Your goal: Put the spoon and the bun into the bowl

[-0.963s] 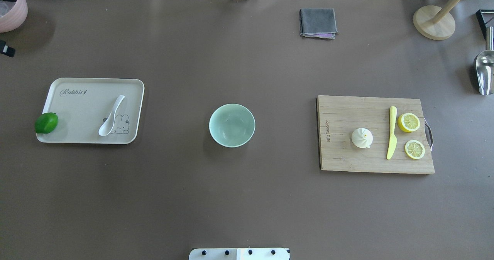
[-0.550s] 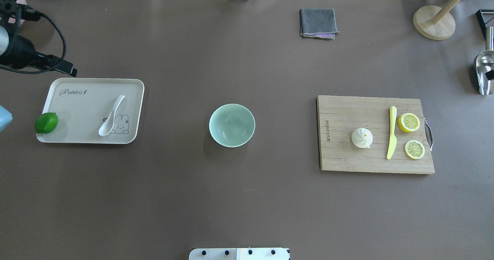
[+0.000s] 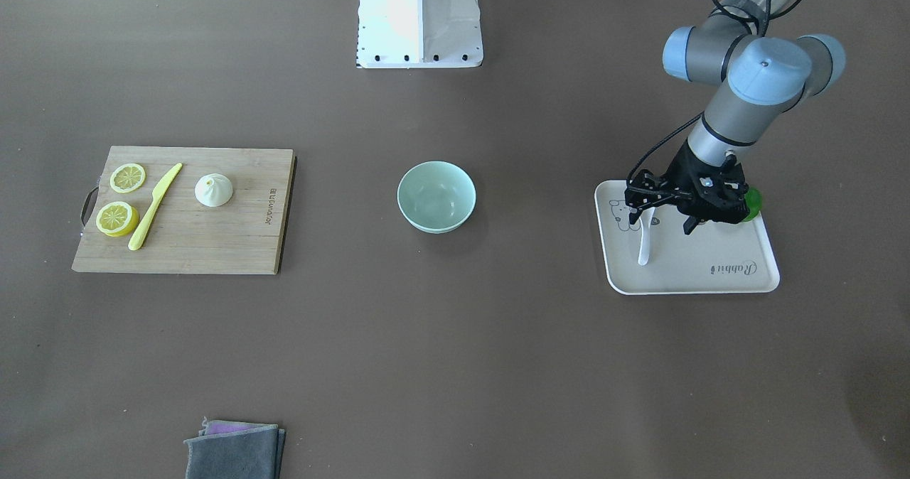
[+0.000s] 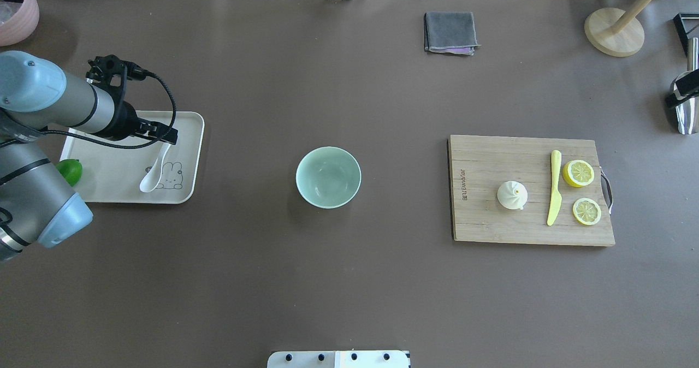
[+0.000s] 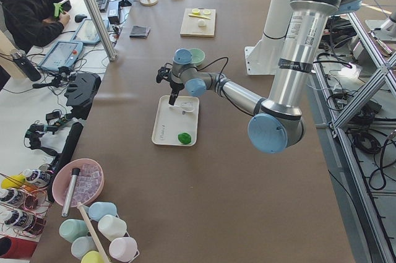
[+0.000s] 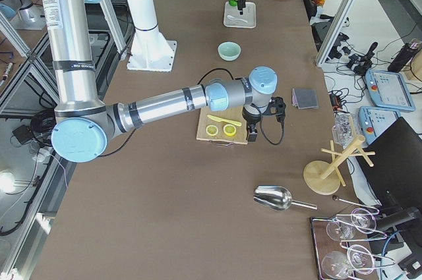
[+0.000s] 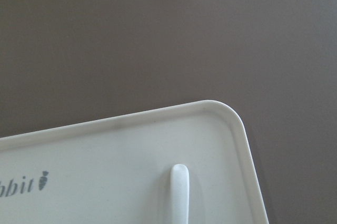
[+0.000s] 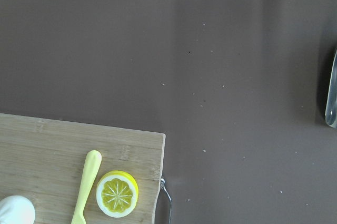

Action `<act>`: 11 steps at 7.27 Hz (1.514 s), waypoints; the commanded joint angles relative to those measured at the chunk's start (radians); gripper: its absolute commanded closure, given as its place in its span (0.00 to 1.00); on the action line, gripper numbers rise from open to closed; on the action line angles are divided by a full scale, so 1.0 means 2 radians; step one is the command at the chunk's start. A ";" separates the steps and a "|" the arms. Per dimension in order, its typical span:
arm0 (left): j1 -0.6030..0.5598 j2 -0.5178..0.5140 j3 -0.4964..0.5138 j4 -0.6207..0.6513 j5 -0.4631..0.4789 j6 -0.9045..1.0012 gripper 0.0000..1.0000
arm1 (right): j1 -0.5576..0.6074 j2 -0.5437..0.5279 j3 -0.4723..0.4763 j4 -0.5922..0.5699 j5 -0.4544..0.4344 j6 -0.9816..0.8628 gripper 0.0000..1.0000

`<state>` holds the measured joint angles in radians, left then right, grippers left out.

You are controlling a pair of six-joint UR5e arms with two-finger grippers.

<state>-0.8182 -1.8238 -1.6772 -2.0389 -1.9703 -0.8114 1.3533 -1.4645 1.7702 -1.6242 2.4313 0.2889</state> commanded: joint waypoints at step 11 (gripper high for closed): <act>0.016 -0.005 0.060 -0.055 -0.017 0.002 1.00 | -0.057 0.041 0.007 0.001 -0.004 0.086 0.00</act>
<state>-0.7772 -1.8387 -1.5453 -2.1560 -1.9944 -0.8067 1.2407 -1.3831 1.7841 -1.6229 2.4240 0.4614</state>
